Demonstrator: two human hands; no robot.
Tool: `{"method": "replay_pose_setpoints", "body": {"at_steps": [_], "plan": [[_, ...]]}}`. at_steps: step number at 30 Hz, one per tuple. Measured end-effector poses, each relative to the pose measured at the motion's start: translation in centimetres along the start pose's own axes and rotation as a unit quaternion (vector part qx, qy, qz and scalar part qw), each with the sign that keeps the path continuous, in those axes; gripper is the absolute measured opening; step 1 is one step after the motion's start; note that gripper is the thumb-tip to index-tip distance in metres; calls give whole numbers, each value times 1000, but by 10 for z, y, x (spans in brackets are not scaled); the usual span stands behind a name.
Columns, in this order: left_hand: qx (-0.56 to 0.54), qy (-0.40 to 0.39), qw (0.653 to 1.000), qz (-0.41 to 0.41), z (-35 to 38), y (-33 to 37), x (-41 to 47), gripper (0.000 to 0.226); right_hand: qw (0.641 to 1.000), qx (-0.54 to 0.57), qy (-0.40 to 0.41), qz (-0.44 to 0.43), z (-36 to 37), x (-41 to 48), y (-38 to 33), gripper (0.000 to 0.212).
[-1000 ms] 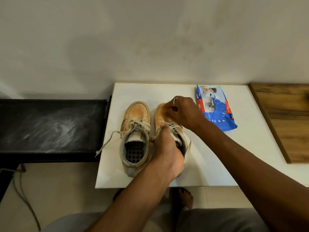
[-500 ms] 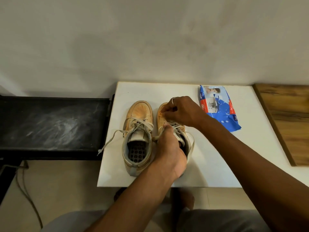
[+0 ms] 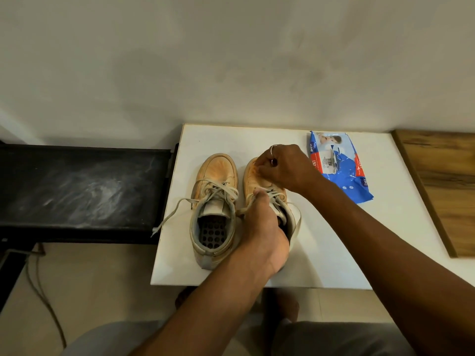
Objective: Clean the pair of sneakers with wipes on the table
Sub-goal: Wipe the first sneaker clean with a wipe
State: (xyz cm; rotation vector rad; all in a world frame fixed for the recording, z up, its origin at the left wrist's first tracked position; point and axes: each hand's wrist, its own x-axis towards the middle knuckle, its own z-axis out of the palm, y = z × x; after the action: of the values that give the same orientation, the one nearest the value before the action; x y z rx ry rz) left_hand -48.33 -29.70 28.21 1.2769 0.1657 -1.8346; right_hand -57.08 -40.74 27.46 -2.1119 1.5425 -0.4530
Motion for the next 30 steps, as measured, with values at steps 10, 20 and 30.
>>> {"method": "replay_pose_setpoints", "body": {"at_steps": [10,20,30], "plan": [[-5,11,1000,1,0,-1,3,45,999,6,-31,-28,1,-1,-8,20],[-3,6,1000,-4,1,0,-2,46,999,2,-40,-27,0,-2,0,22],[-7,-2,1000,4,0,-1,-1,45,999,-17,-28,-14,3,-1,1,23]]}}
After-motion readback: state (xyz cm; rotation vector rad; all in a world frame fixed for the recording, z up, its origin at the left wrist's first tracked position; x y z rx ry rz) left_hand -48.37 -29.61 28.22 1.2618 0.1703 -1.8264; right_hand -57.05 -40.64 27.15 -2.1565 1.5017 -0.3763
